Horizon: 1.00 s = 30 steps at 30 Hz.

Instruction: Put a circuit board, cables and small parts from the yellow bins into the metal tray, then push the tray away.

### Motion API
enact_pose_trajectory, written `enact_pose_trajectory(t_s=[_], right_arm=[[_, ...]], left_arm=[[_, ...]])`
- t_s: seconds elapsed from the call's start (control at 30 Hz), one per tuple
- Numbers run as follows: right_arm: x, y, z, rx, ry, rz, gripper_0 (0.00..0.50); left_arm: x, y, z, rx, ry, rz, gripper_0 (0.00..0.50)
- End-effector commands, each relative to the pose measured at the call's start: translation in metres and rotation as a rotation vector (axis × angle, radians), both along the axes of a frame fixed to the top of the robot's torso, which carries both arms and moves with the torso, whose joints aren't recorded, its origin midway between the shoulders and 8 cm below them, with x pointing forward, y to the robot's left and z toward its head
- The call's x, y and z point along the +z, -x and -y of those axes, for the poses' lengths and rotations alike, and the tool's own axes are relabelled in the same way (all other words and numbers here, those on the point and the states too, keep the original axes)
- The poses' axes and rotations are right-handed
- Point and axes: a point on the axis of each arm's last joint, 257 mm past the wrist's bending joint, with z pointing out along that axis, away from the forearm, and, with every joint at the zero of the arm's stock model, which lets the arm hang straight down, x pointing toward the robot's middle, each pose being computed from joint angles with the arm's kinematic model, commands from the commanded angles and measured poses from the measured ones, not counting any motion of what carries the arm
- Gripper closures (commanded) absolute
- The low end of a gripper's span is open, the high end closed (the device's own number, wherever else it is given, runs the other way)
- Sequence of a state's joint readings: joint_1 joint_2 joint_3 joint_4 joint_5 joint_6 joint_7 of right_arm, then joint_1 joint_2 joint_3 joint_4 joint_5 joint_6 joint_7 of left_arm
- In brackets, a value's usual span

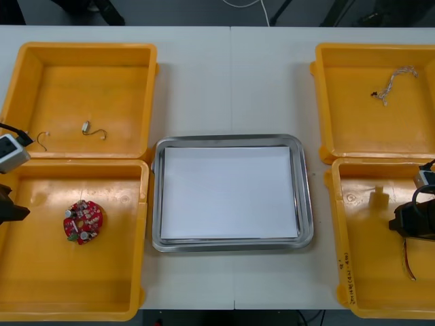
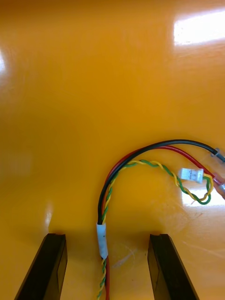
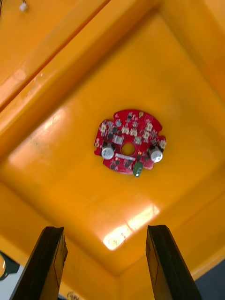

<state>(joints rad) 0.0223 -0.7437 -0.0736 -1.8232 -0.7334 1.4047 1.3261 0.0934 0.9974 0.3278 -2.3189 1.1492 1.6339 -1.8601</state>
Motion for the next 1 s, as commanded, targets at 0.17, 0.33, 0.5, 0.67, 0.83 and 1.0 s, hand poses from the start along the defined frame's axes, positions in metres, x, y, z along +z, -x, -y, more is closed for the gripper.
enact_pose_trajectory(t_s=[0.17,0.33,0.5,0.67,0.83,1.0], right_arm=[[0.002,0.002,0.015,0.010,0.048,0.013,0.000],[0.001,0.001,0.012,0.006,0.042,0.015,0.000],[-0.001,-0.002,0.008,-0.002,0.036,0.022,0.000],[-0.003,-0.001,0.010,-0.003,0.052,0.020,0.000],[-0.004,-0.001,0.009,-0.008,0.048,0.021,0.000],[-0.004,-0.003,0.002,-0.013,0.028,0.026,0.000]], left_arm=[[-0.022,0.002,0.008,-0.163,-0.057,0.025,0.000],[-0.033,0.007,0.010,-0.171,-0.047,0.017,0.000],[-0.042,0.009,0.012,-0.177,-0.041,0.008,0.000],[-0.057,0.005,0.012,-0.172,-0.021,0.004,0.000],[-0.070,0.001,0.012,-0.191,-0.018,0.010,0.000],[-0.083,-0.001,0.002,-0.221,-0.035,0.003,0.000]])
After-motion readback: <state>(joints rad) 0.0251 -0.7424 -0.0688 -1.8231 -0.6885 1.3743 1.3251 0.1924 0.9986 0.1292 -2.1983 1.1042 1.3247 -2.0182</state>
